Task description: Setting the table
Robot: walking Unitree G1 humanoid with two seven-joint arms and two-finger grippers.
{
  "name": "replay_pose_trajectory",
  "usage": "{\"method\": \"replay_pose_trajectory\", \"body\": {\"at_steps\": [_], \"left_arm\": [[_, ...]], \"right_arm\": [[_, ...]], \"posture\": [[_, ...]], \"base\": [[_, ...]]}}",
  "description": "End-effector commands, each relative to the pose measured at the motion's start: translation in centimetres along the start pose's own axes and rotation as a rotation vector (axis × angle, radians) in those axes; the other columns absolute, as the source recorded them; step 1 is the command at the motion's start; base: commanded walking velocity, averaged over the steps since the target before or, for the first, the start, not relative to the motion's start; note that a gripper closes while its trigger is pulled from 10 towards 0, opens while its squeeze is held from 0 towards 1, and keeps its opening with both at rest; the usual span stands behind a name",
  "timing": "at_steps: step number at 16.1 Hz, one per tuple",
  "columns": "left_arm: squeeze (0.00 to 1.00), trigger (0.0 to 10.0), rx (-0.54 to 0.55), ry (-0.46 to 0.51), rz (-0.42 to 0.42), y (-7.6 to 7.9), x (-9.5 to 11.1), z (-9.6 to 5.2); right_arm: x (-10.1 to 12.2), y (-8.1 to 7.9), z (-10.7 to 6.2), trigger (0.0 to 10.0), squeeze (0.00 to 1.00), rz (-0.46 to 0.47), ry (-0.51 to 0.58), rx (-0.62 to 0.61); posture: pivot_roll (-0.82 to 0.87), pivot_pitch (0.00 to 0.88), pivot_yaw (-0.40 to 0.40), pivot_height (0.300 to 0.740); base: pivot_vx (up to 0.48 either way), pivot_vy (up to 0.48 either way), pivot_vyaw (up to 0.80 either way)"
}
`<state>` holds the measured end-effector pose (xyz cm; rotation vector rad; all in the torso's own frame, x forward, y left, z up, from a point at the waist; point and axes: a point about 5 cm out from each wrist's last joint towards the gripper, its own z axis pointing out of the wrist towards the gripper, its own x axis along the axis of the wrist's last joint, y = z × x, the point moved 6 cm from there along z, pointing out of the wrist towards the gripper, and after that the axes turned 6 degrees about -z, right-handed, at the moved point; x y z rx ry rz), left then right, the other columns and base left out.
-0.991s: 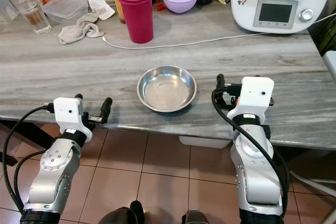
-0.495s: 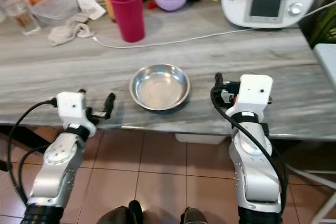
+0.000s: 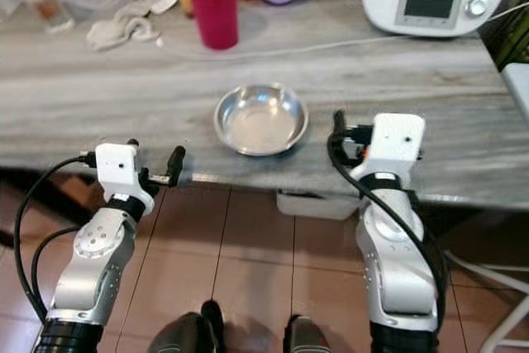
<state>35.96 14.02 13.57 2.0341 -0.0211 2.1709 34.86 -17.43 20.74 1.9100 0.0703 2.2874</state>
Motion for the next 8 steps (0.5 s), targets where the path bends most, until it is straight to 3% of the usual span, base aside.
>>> {"method": "replay_pose_trajectory", "body": {"at_steps": [1, 8], "left_arm": [[0.0, 10.0, 0.011, -0.028, 0.013, -0.4, -0.7, -0.3], [0.0, 10.0, 0.006, -0.039, 0.017, -0.4, -0.9, -0.3]], "right_arm": [[0.1, -0.4, 0.0, 10.0, 0.0, 0.008, -0.002, 0.015], [0.5, -1.9, 0.1, 10.0, 0.0, -0.057, 0.027, 0.068]], "posture": [[-0.23, 0.193, 0.048, 0.74], [-0.22, 0.194, 0.05, 0.74]], "base": [[-0.337, 0.0, 0.0], [-0.34, 0.0, 0.0]]}}
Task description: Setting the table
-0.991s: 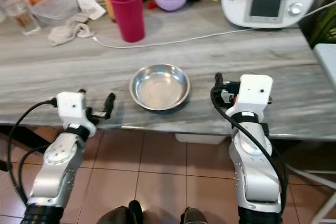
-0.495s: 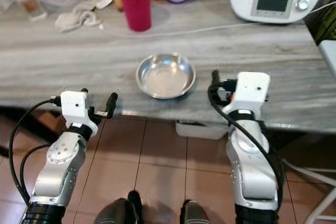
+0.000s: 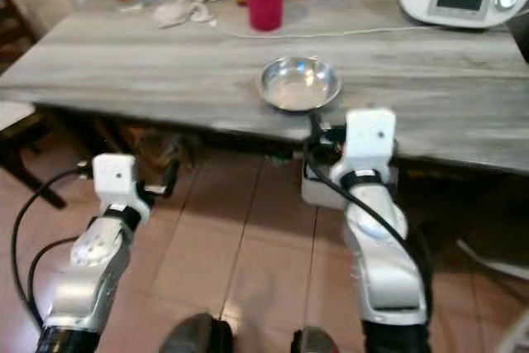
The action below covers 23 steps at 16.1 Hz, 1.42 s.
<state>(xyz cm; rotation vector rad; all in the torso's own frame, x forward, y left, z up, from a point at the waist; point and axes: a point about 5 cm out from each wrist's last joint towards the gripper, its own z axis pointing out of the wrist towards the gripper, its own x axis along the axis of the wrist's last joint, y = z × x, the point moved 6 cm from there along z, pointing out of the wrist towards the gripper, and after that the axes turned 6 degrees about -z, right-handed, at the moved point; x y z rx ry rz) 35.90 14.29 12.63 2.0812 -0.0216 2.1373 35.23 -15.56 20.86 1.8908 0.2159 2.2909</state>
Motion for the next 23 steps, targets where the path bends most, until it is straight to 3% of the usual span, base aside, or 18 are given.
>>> {"method": "replay_pose_trajectory", "body": {"at_steps": [1, 4, 8, 19, 23], "left_arm": [[0.0, 10.0, -0.001, -0.002, 0.016, -0.1, 0.0, -0.1], [0.0, 10.0, -0.002, -0.003, 0.02, -0.1, 0.0, -0.1], [0.0, 10.0, -0.004, -0.005, 0.027, -0.2, -0.1, -0.1], [0.0, 10.0, -0.072, 0.037, 0.006, 0.7, 0.4, -0.5], [0.0, 10.0, -0.078, 0.035, 0.006, 0.8, 0.3, -0.5]], "right_arm": [[0.2, 0.2, -0.1, 10.0, 0.0, -0.003, 0.014, -0.011], [-0.6, 0.8, 0.1, 10.0, 0.0, 0.048, -0.031, -0.027], [-1.1, 0.6, -0.2, 10.0, 0.0, 0.046, -0.048, -0.014], [-1.3, 0.4, -0.4, 10.0, 0.0, 0.069, -0.051, -0.003], [-1.4, 0.6, -0.5, 10.0, 0.0, 0.071, -0.054, -0.007]], "posture": [[-0.22, 0.194, 0.05, 0.74], [-0.22, 0.194, 0.051, 0.74], [-0.22, 0.19, 0.049, 0.74], [-0.22, 0.191, 0.043, 0.74], [-0.23, 0.195, 0.042, 0.74]], "base": [[-0.341, 0.0, 0.0], [-0.34, 0.0, 0.0], [-0.337, 0.0, 0.0], [0.0, 0.0, 0.0], [0.0, -0.323, 0.0]]}}
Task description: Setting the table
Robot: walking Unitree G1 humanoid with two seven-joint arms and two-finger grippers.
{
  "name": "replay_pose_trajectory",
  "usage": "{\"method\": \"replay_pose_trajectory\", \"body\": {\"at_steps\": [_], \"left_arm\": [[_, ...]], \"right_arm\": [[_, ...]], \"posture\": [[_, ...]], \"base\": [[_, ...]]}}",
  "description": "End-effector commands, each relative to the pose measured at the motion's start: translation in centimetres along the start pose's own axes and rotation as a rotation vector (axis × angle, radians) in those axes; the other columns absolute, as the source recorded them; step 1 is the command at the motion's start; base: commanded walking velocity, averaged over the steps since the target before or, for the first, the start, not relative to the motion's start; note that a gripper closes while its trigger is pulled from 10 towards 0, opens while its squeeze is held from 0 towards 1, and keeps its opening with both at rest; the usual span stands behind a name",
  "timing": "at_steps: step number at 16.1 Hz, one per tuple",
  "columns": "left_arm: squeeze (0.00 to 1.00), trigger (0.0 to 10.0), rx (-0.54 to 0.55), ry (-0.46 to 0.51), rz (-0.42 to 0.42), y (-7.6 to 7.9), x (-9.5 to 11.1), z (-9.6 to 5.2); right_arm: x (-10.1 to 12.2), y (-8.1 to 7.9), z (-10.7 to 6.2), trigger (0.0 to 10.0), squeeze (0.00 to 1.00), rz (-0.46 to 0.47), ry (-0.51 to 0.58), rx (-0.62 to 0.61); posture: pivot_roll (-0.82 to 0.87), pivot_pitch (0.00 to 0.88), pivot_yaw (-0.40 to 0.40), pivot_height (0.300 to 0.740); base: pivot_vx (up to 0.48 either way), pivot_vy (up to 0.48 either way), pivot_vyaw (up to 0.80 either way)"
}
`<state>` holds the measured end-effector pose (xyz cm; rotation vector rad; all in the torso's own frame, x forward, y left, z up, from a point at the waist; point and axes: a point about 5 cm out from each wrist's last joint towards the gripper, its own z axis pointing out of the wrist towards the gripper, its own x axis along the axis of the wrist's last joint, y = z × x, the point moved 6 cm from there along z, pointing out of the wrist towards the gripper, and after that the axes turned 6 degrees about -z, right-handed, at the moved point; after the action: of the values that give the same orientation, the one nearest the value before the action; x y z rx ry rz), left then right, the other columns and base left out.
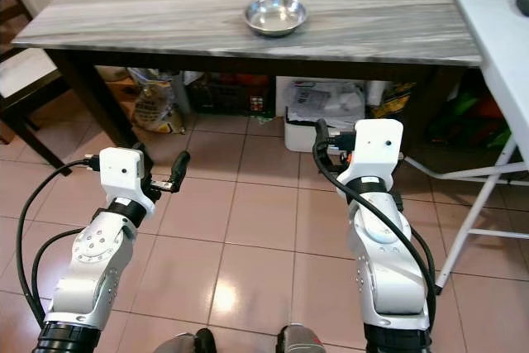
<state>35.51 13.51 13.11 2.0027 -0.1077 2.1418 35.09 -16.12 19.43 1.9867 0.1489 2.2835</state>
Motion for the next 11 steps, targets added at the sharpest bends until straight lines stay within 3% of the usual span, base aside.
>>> {"method": "replay_pose_trajectory", "body": {"at_steps": [1, 9, 11], "left_arm": [[0.0, 10.0, -0.003, -0.001, -0.001, 0.06, -0.16, -0.23], [0.0, 10.0, 0.005, 0.001, 0.003, -0.36, -0.09, -0.17], [0.0, 10.0, 0.001, 0.0, -0.001, -0.11, -0.16, -0.15]], "right_arm": [[0.07, 0.44, -0.07, 10.0, 0.0, 0.002, -0.004, -0.013], [-0.12, 0.61, -0.01, 10.0, 0.0, 0.01, -0.017, -0.018], [-0.08, 0.67, 0.09, 10.0, 0.0, 0.013, -0.018, -0.022]], "posture": [[-0.23, 0.196, 0.041, 0.74], [-0.23, 0.2, 0.037, 0.74], [-0.24, 0.198, 0.038, 0.74]], "base": [[0.0, -0.356, 0.0], [0.0, -0.435, 0.0], [0.0, -0.426, -0.41]]}}
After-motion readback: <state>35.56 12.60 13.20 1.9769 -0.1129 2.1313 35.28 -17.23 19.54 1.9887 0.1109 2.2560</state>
